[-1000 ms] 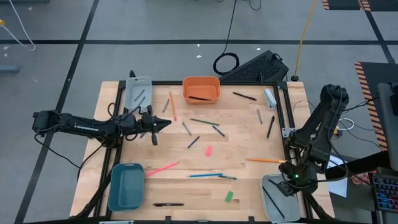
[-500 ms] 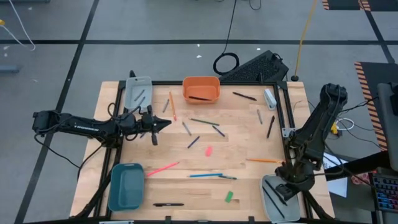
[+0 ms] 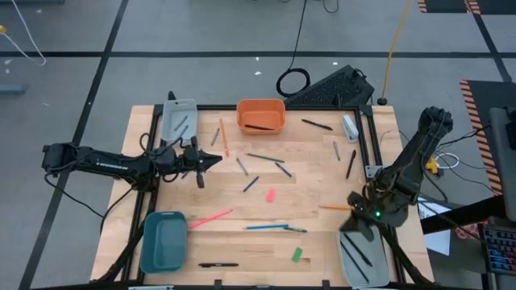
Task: Sort crayons/erasers/pens/pencils in bins
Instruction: Put the green pencil into the orange bin
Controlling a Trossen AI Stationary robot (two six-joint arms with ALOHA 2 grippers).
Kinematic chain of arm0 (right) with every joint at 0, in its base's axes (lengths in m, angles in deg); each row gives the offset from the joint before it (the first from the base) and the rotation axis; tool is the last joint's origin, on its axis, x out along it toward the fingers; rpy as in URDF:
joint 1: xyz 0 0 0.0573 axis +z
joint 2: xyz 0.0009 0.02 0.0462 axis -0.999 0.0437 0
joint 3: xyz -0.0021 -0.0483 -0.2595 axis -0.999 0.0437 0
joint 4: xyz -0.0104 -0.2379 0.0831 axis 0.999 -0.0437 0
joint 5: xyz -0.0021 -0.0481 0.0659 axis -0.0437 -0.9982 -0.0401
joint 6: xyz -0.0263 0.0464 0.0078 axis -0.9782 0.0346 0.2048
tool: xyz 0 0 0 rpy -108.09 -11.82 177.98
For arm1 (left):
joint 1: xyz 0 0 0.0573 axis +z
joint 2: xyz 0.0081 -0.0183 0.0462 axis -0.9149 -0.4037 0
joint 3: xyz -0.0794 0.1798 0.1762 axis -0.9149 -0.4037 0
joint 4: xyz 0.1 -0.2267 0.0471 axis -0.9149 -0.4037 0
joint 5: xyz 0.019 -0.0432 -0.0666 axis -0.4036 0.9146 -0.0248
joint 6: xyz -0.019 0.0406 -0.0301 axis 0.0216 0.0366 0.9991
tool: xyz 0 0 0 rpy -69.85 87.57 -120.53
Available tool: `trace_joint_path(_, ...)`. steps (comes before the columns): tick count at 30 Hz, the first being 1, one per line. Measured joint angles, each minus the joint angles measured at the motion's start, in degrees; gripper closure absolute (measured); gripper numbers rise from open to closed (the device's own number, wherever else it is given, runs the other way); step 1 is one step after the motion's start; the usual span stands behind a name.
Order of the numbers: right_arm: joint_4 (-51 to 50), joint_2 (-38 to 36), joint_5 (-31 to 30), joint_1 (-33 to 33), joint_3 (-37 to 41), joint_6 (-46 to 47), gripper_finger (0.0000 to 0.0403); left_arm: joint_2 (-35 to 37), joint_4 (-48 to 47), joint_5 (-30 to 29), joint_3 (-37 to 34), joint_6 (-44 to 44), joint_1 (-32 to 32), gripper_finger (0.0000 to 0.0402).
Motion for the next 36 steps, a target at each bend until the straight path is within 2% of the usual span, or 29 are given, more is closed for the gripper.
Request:
trace_joint_path(3,0.20,-1.11,-4.07,-5.28,0.00,-11.96,0.0396,-0.02,0.10,-0.02,0.00,-0.77,0.00,0.0376)
trace_joint_path(10,3.41,1.94,-3.76,-23.50,1.59,-33.85,0.0402,0.00,0.13,-0.02,0.02,-1.02,0.00,0.0376)
trace_joint_path(16,15.41,10.31,5.68,-39.91,4.02,-49.12,0.0402,-0.02,0.13,-0.76,0.02,-1.27,0.00,0.0376)
trace_joint_path(22,28.20,20.91,12.95,-52.71,4.02,-60.34,0.0403,-0.01,0.12,-2.85,0.02,-1.76,0.07,0.0376)
trace_joint_path(27,32.86,27.97,15.76,-59.00,2.89,-65.88,0.0403,-0.02,0.11,-3.05,0.02,-1.77,0.13,0.0376)
trace_joint_path(36,33.25,36.57,17.91,-62.93,-2.69,-72.12,0.0402,-0.01,-0.02,-3.14,0.15,1.99,2.94,0.0376)
